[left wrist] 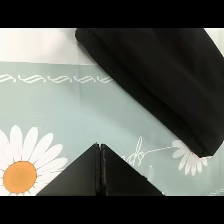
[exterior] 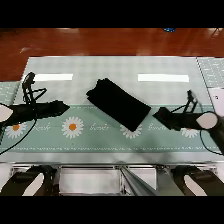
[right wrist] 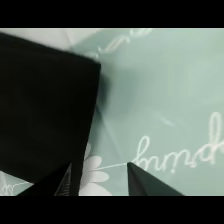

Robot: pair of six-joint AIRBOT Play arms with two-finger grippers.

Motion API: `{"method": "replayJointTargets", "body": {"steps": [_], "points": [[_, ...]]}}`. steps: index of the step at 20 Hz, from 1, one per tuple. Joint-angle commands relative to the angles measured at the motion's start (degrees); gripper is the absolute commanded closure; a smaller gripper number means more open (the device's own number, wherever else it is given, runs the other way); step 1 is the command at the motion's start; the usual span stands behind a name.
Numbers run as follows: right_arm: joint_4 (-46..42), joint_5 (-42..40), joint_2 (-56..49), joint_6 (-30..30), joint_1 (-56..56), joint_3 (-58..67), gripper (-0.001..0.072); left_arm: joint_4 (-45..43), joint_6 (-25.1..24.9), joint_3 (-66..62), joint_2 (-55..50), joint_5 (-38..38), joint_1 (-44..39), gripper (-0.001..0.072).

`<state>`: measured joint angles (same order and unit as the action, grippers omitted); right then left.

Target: Fold the shirts.

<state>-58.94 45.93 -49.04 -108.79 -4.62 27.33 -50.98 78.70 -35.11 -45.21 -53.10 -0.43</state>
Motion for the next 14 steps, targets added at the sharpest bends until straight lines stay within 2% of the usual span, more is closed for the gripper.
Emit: {"method": "replayJointTargets", "body": {"steps": [1,4,9,12,13,14], "points": [[16.0,-5.3,-7.0,12.5,0.1,-4.1,0.0303,0.1,0.0,0.0,0.0,0.0,0.0,0.0687],[23.7,-3.5,-16.6,20.6,0.1,0.3,0.0303,0.1,0.0,0.0,0.0,-0.1,0.0,0.0687],[34.9,-0.5,-30.1,30.2,-4.8,8.0,0.0316,0.1,0.0,0.0,-0.3,0.0,0.0,0.0687],[35.9,1.9,-34.6,33.2,-8.2,17.0,0.0543,0.1,0.0,0.0,-0.7,0.0,0.0,0.0687],[35.9,3.3,-35.4,35.3,-8.9,20.9,0.0691,0.1,0.0,0.0,-0.8,0.0,0.0,0.0687],[35.8,3.9,-35.8,36.0,-9.2,24.9,0.0688,0.1,0.0,0.0,-0.9,0.0,0.0,0.0687]]}}
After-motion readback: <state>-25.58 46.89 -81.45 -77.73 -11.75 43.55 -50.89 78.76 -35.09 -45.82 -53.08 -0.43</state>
